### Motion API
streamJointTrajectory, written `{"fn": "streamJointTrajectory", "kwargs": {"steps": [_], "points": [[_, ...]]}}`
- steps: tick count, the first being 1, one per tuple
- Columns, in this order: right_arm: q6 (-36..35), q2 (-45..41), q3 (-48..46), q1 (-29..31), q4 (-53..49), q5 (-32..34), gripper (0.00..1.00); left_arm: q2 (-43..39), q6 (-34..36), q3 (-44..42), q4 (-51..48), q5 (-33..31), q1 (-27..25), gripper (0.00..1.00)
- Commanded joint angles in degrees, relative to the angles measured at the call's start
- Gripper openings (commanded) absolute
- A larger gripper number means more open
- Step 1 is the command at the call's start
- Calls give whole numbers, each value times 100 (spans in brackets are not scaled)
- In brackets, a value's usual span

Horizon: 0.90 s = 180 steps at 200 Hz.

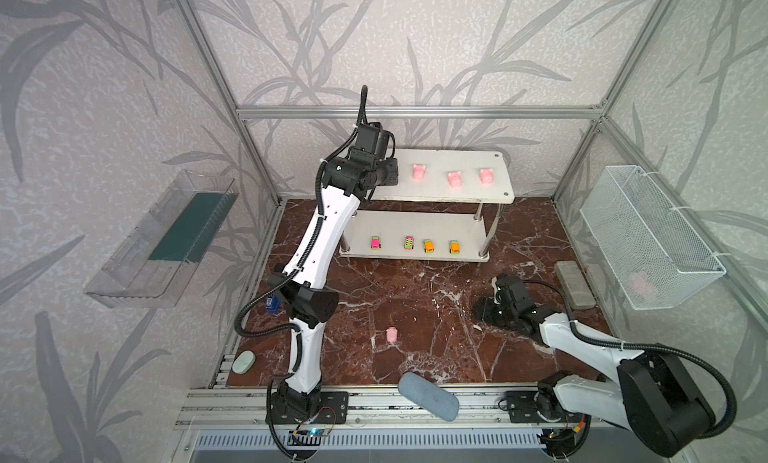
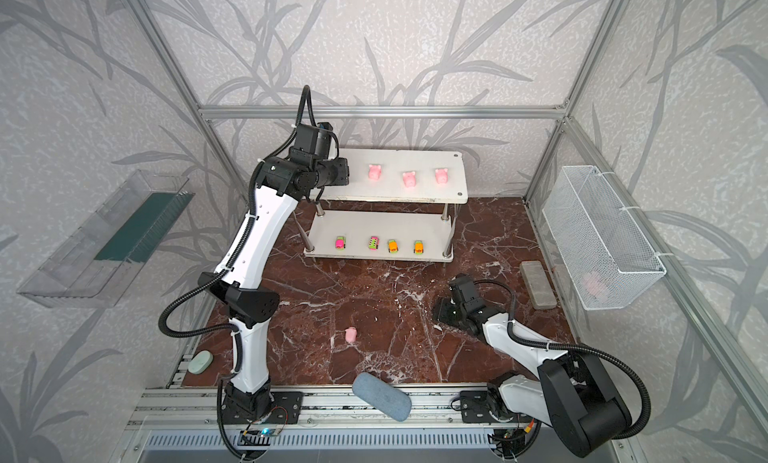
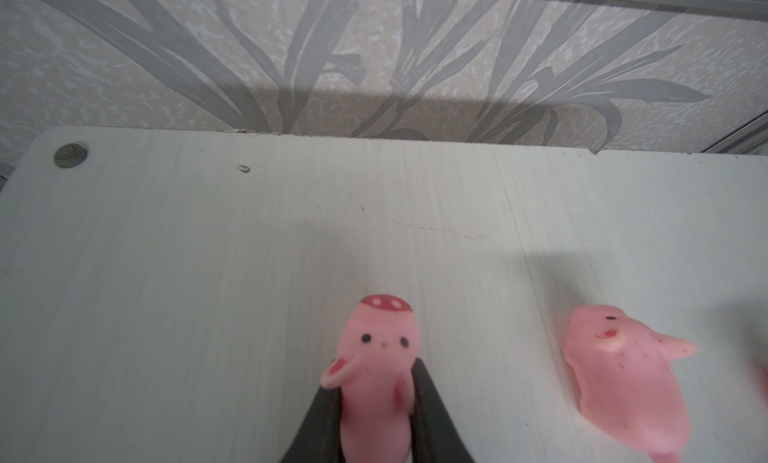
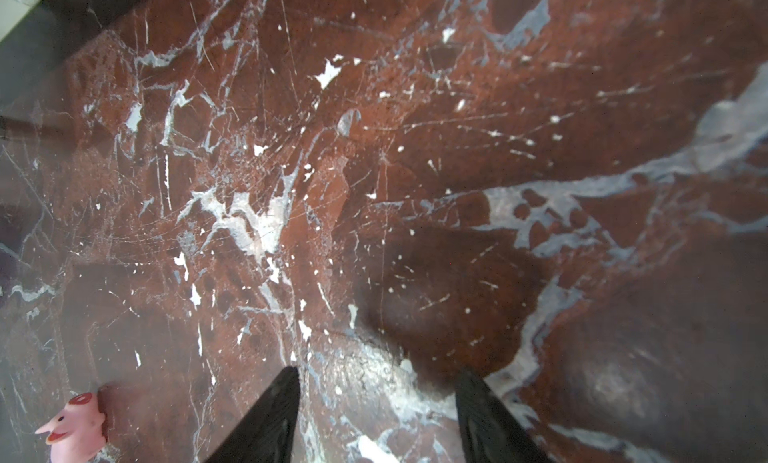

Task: Place and organize the plastic toys onto the shelf
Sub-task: 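Carry the pink pig with the left gripper over the upper shelf, then lower the pig beside the other pigs on the upper shelf and open the left gripper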

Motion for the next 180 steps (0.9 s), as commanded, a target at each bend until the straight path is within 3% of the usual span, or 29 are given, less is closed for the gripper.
{"fn": "streamJointTrajectory", "kwargs": {"steps": [1,180], "points": [[-44,97,-14,11,57,-13,60,37,-29,-21,-63,99,43,24],[-51,447,135,11,120,-169,60,-33,-252,277,-414,452,101,25]]}}
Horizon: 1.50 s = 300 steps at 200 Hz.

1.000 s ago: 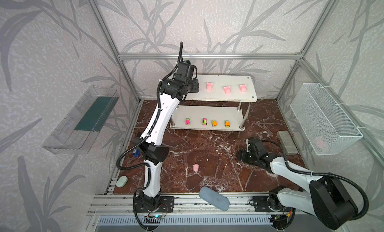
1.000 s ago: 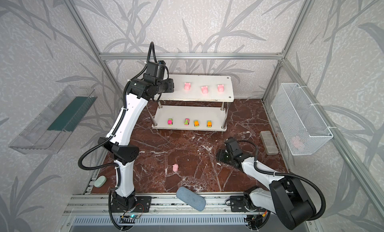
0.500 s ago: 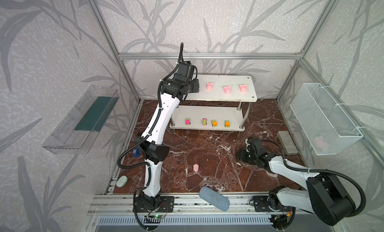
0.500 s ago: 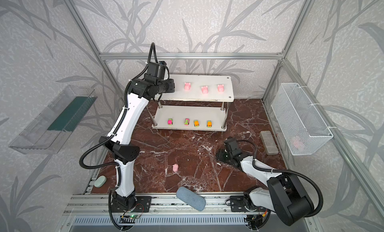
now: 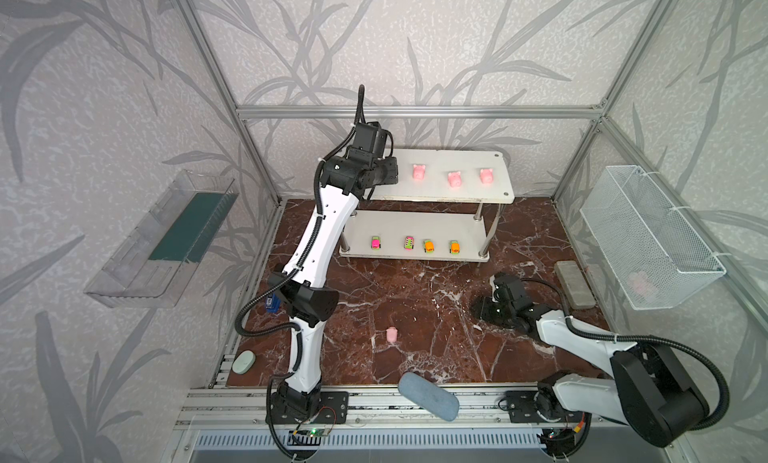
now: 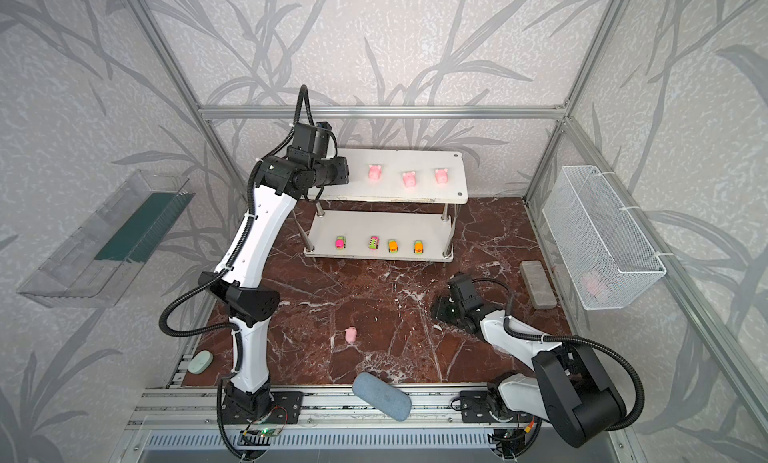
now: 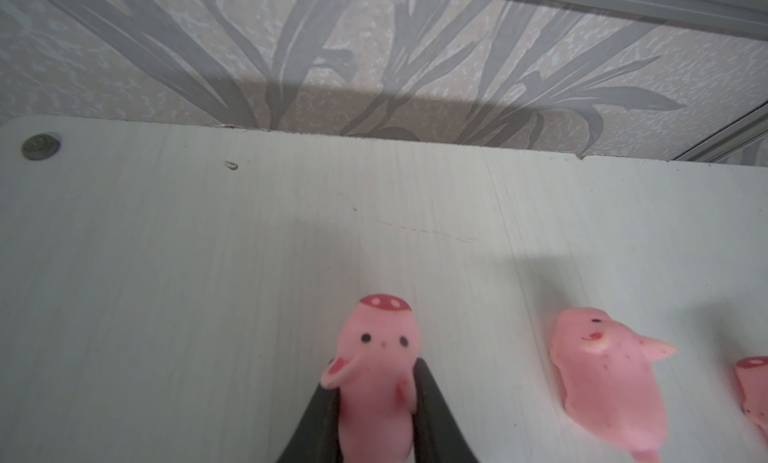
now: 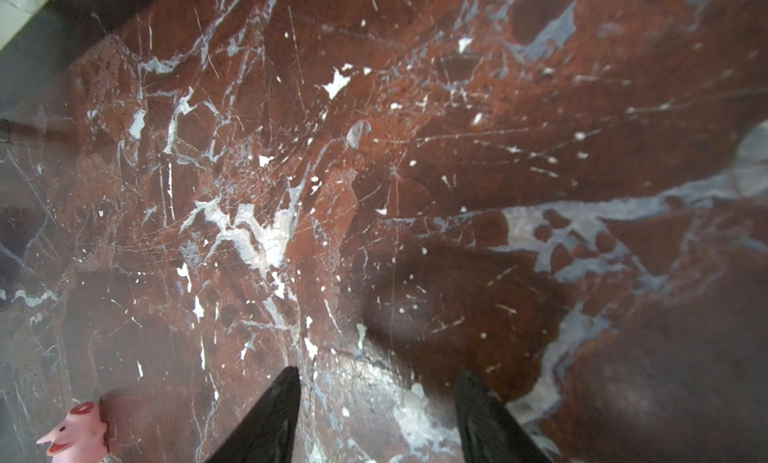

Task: Place and organize the plastic toys onto the shelf
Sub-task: 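Lower the pig beside the other pigs on the upper shelf and open the left gripper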

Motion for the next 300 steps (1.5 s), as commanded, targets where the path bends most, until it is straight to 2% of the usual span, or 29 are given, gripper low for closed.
{"fn": "streamJointTrajectory", "kwargs": {"steps": [1,145,222,300], "points": [[-49,161,64,11,-139,-111,60,-83,-59,167,-338,157,18,25],[22,400,40,11,42,-245,60,-161,-7,68,-386,126,22,26],[21,424,30,7,36,-227,60,20,-24,144,-291,82,45,37],[29,444,-5,11,54,-227,60,6,-68,154,-149,99,89,39]]}}
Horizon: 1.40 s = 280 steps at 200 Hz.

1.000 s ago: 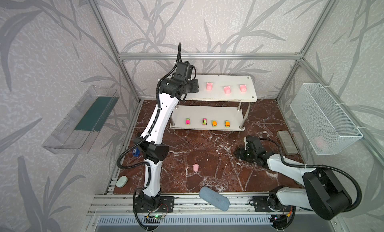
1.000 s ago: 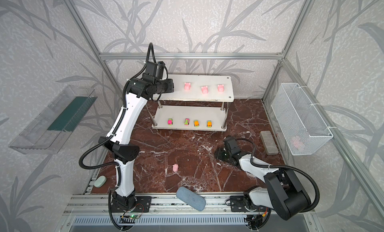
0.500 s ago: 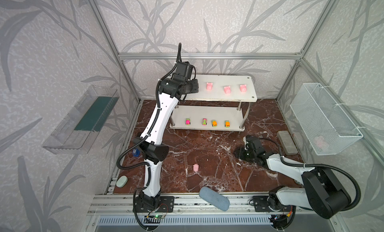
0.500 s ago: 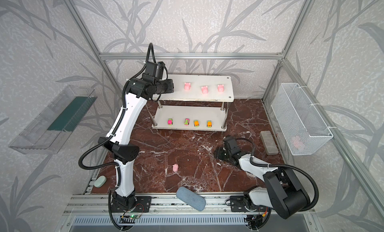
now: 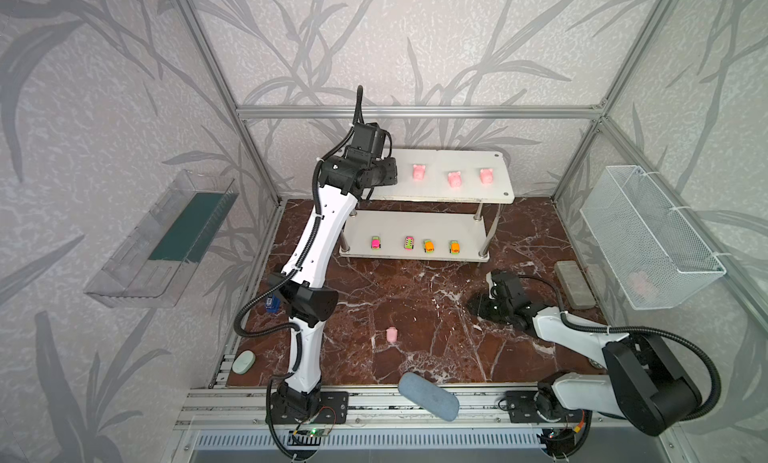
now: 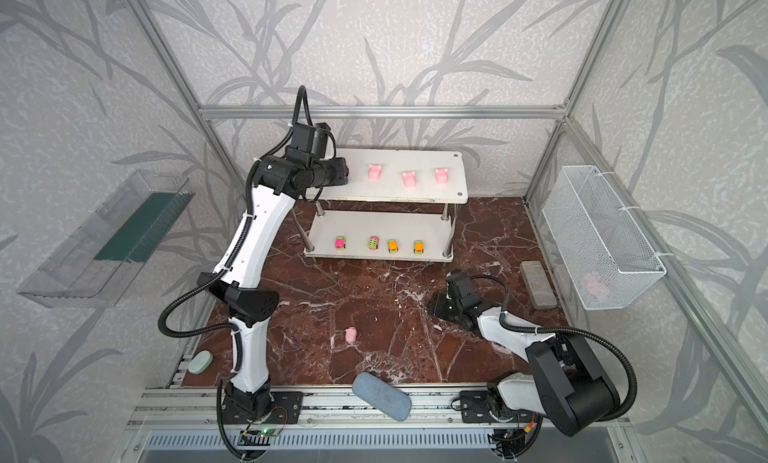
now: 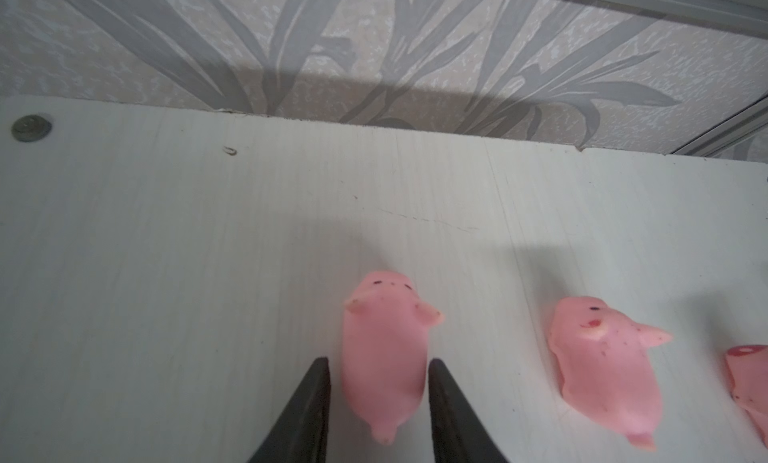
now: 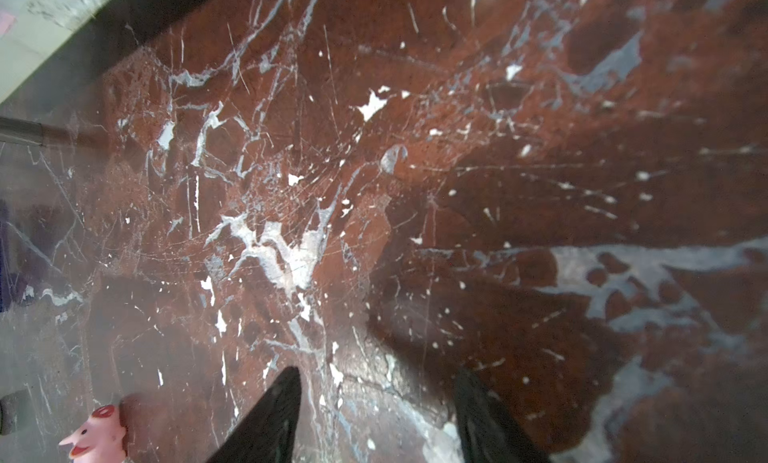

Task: Place and organize the plastic toys onto the shelf
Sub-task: 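Lower the pig beside the other pigs on the upper shelf and open the left gripper, then withdraw the left gripper from the shelf down to the last pink pig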

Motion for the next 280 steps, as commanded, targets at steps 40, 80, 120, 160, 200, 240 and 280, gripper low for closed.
{"fn": "streamJointTrajectory", "kwargs": {"steps": [40,80,120,160,200,240,280], "points": [[22,155,-50,11,-355,-50,60,-215,8,260,72,56,55,42],[33,195,-11,7,-325,-76,60,-657,35,115,162,111,52,44],[39,194,-7,12,-331,-105,60,-1621,17,-991,564,200,1,44],[7,203,1,11,-320,-153,60,-3467,-141,-3558,1605,66,-104,46],[-74,79,-4,11,-397,-165,60,-5198,-475,-6145,2309,6,-383,46],[-156,-510,2,29,-752,14,60,-6133,-695,-8094,2475,-614,-1224,49],[-591,-1788,220,384,-1646,895,60,-6386,-1328,-9770,2911,-699,-1732,51]]}}
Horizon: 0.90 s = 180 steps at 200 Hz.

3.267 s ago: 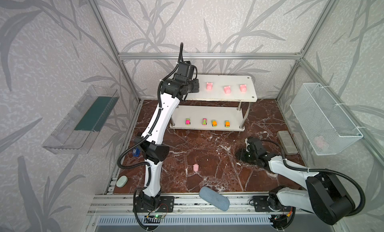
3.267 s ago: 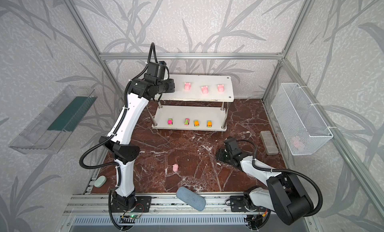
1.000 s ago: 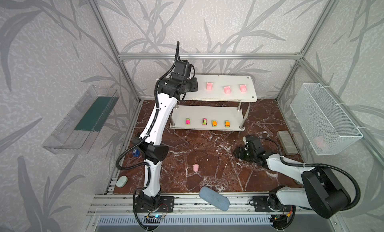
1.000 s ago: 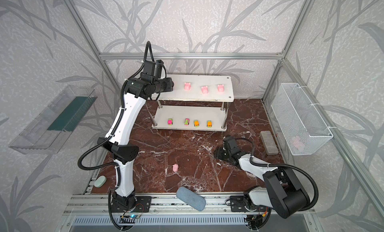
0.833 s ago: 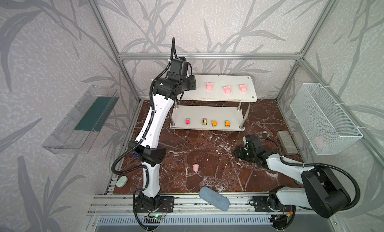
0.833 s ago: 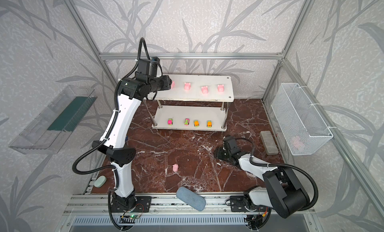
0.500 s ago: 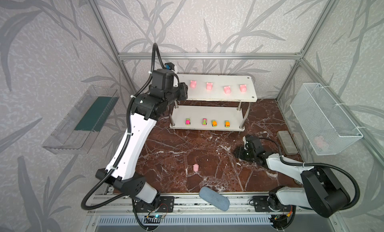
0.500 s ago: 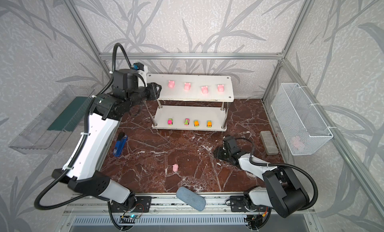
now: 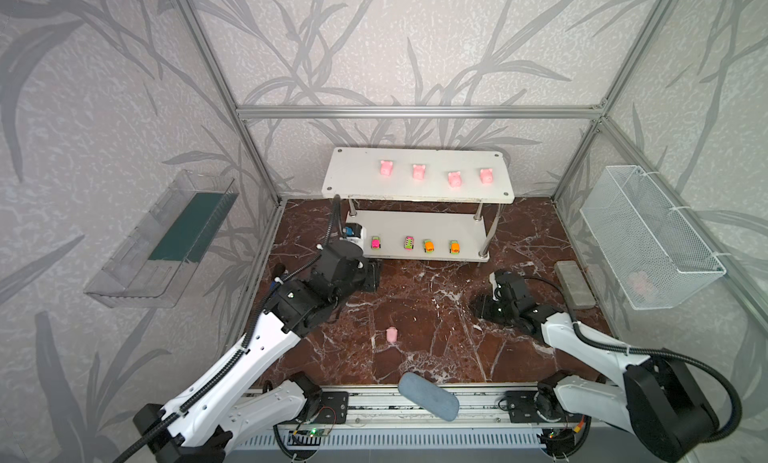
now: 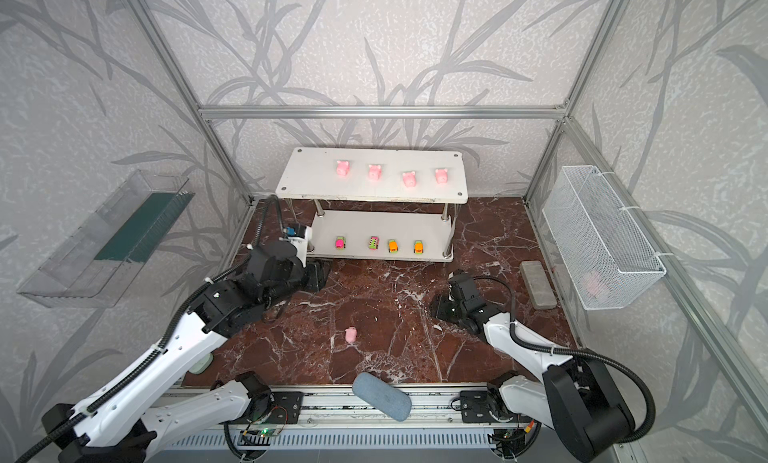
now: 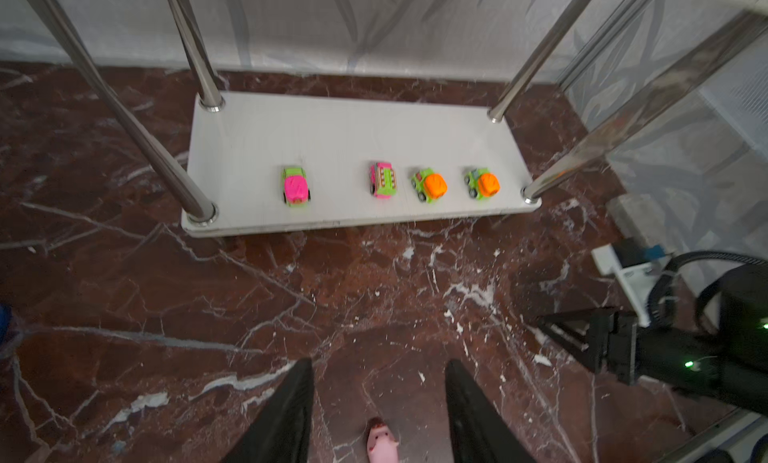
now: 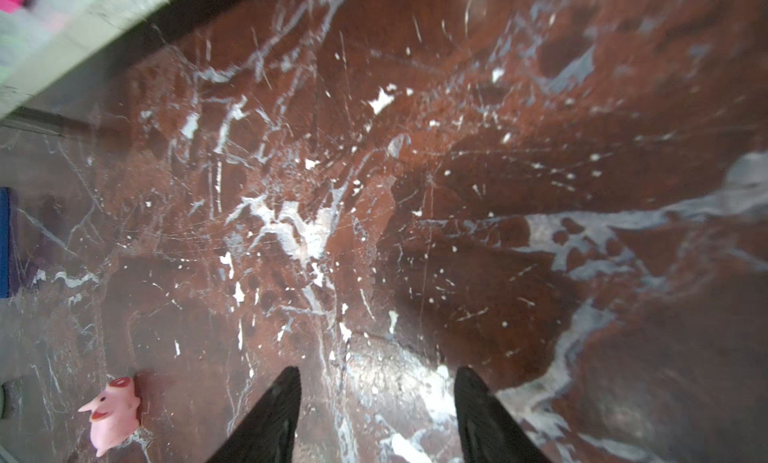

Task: Place and organize the plastic toys onto the shelf
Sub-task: 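Withdraw the left gripper from the shelf down to the last pink pig, then close the left gripper on the last pink pig on the floor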

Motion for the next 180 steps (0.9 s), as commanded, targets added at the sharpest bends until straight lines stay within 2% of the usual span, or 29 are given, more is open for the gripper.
{"fn": "streamJointTrajectory", "kwargs": {"steps": [1,31,60,113,180], "points": [[-398,-713,206,214,-818,648,60,-125,-512,-704,422,-229,-173,51],[-661,-1550,404,478,-1428,1240,60,-29,-880,-1452,741,-221,-563,51],[-672,-1995,334,531,-1620,1508,60,228,-1193,-1705,763,-359,-1031,51],[-519,-1883,151,546,-1511,1376,60,779,-1855,-1915,677,-326,-1595,57],[-473,-1761,31,547,-1334,1257,60,1315,-2450,-2250,1080,-269,-1950,60]]}}
